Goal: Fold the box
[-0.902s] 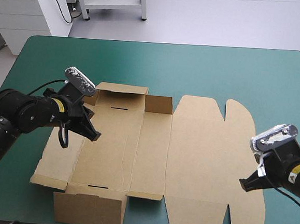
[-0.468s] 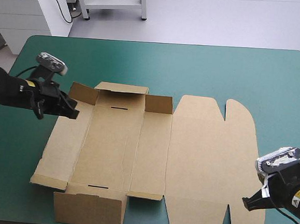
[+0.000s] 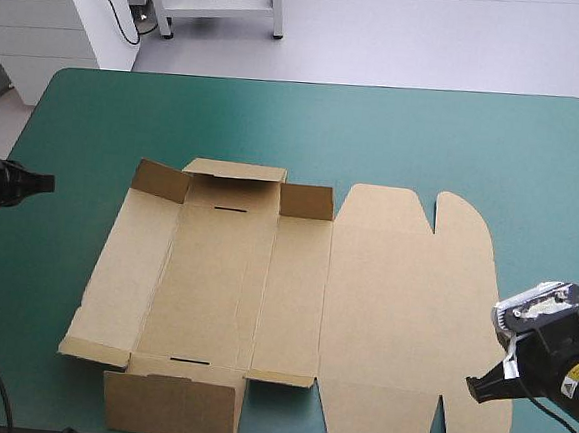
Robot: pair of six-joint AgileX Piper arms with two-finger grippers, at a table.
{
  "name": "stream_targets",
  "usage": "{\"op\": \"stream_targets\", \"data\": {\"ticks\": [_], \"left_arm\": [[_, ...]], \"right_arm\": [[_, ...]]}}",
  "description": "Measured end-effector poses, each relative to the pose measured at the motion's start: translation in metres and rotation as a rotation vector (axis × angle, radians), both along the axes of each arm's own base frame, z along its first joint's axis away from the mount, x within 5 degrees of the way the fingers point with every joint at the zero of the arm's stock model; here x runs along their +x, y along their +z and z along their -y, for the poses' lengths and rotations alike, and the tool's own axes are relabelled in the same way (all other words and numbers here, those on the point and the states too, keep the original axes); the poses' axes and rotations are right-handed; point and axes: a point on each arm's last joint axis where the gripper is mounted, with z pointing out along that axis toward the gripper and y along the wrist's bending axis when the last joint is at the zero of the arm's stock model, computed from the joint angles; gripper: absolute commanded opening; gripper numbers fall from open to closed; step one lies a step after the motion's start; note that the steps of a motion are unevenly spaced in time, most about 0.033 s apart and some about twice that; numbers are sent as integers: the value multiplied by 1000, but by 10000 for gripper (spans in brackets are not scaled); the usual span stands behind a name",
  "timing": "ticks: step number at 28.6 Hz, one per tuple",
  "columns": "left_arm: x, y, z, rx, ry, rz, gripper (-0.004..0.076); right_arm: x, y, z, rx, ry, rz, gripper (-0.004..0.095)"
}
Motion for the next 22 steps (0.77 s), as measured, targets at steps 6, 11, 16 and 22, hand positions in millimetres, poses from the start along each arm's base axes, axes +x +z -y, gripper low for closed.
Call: {"op": "stream_targets", "data": {"ticks": [6, 11, 16, 22], "left_arm": [[2, -34, -10, -23, -7, -102, 17], [9, -76, -13, -107, -10, -227, 20], [10, -94, -19, -143, 15, -285, 211], [14, -100, -23, -171, 43, -305, 471]], "right_arm": [[0, 0, 0, 0, 1, 3, -21], [0, 0, 0, -1, 2, 3, -21], [0, 0, 0, -9, 10, 5, -21], [0, 0, 0, -25, 27, 10, -21]]}}
